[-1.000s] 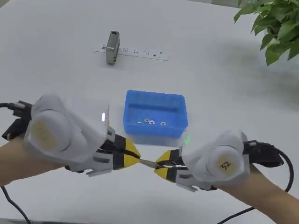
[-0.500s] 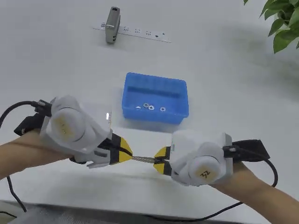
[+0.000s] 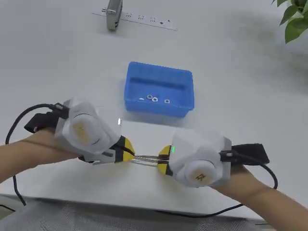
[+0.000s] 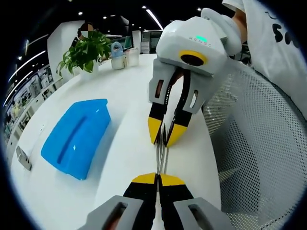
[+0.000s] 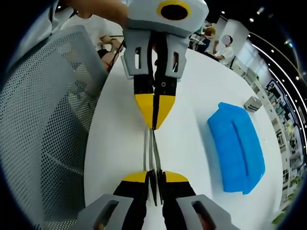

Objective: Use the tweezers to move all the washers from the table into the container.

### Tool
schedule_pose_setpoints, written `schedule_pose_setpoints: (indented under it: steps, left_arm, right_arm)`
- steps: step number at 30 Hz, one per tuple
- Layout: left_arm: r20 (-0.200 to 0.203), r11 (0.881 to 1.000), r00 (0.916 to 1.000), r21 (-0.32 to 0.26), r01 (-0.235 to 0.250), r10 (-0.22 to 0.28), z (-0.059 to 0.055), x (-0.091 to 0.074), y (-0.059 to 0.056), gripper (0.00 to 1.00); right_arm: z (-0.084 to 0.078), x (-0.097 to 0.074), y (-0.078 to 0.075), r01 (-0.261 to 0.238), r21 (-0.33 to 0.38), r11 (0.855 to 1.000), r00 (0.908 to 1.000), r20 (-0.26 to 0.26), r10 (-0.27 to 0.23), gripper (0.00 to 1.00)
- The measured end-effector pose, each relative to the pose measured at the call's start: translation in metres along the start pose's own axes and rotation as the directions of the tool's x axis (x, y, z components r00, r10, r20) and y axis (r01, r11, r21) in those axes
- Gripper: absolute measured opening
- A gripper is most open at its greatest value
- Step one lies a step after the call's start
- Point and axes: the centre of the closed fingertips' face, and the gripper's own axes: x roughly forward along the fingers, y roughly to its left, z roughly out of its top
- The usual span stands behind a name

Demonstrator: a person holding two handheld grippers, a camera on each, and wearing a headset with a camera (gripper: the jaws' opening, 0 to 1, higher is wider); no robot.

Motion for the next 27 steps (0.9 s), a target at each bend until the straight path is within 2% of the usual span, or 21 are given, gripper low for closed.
schedule_pose_setpoints:
  steps: [3,4,7,9,11,13,15,16,17,18,20,21,22,23,24,25,26,27]
  left_arm:
    - [0.002,1.000,0.9999,-0.010,-0.013,0.013,-0.001,0.002,0.004,0.00]
    - [-0.011,1.000,0.9996,0.001,-0.027,0.027,-0.003,0.003,0.006,0.00]
    - [-0.010,1.000,0.9995,-0.010,-0.030,0.030,-0.003,0.002,0.007,0.00]
    - [-0.013,0.999,0.9993,-0.003,-0.034,0.034,-0.003,0.002,0.006,0.00]
    - [-0.015,0.999,0.9992,0.000,-0.038,0.038,-0.003,0.002,0.005,0.00]
    - [-0.015,0.999,0.9988,-0.007,-0.046,0.046,-0.003,0.002,0.005,0.00]
    - [-0.016,0.998,0.9984,-0.033,-0.055,0.054,-0.003,0.002,0.005,0.00]
    - [-0.016,0.994,0.9967,-0.072,-0.081,0.080,-0.003,0.001,0.006,0.00]
    - [-0.019,0.994,0.9967,-0.071,-0.080,0.079,-0.003,0.001,0.005,0.00]
    - [-0.013,0.991,0.9955,-0.089,-0.095,0.094,-0.004,-0.001,0.005,0.00]
    - [-0.026,0.979,0.9949,-0.178,-0.101,0.098,-0.006,-0.004,0.002,0.05]
    - [-0.021,0.968,0.9942,-0.228,-0.107,0.105,-0.005,-0.007,0.002,0.09]
    - [0.023,0.953,0.9934,-0.285,-0.101,0.112,0.002,-0.012,0.000,0.12]
    - [0.064,0.937,0.9908,-0.337,-0.092,0.120,0.008,-0.017,-0.001,0.18]
    - [0.107,0.911,0.9842,-0.403,-0.087,0.141,0.014,-0.026,-0.001,0.21]
    - [0.110,0.896,0.9801,-0.432,-0.103,0.165,0.015,-0.031,0.001,0.24]
    - [0.092,0.881,0.9777,-0.457,-0.127,0.189,0.014,-0.040,0.002,0.29]
    - [0.094,0.877,0.9730,-0.457,-0.146,0.211,0.015,-0.045,0.003,0.34]
  right_arm:
    - [-0.002,-0.002,-0.001,0.009,0.042,0.999,0.9999,-0.006,-0.009,0.08]
    - [-0.003,-0.003,-0.002,0.020,0.050,0.999,0.9998,-0.010,-0.019,0.09]
    - [-0.008,-0.005,-0.001,0.018,0.116,0.993,0.9998,-0.011,-0.017,0.13]
    - [-0.010,-0.007,-0.002,0.025,0.135,0.990,0.9997,-0.011,-0.023,0.15]
    - [-0.010,-0.012,-0.003,0.035,0.173,0.984,0.9994,-0.008,-0.034,0.18]
    - [-0.007,-0.018,-0.005,0.046,0.234,0.971,0.9987,0.013,-0.050,0.20]
    - [-0.003,-0.025,-0.009,0.064,0.316,0.947,0.9963,0.033,-0.079,0.23]
    - [0.000,-0.031,-0.012,0.074,0.364,0.929,0.9937,0.051,-0.100,0.24]
    - [0.001,-0.035,-0.015,0.084,0.396,0.914,0.9912,0.061,-0.117,0.26]
    - [0.003,-0.041,-0.019,0.099,0.440,0.893,0.9858,0.079,-0.148,0.26]
    - [0.003,-0.050,-0.024,0.118,0.501,0.857,0.9782,0.089,-0.187,0.29]
    - [0.003,-0.057,-0.026,0.132,0.541,0.831,0.9724,0.092,-0.215,0.31]
    - [0.002,-0.062,-0.028,0.146,0.559,0.816,0.9676,0.091,-0.236,0.33]
    - [0.002,-0.070,-0.033,0.174,0.583,0.793,0.9562,0.092,-0.278,0.36]
    - [0.002,-0.075,-0.035,0.184,0.600,0.778,0.9492,0.097,-0.299,0.37]
    - [0.002,-0.079,-0.037,0.189,0.619,0.762,0.9431,0.102,-0.317,0.40]
    - [0.001,-0.083,-0.038,0.190,0.642,0.743,0.9378,0.105,-0.331,0.44]
    - [-0.001,-0.088,-0.040,0.190,0.676,0.712,0.9312,0.106,-0.349,0.49]
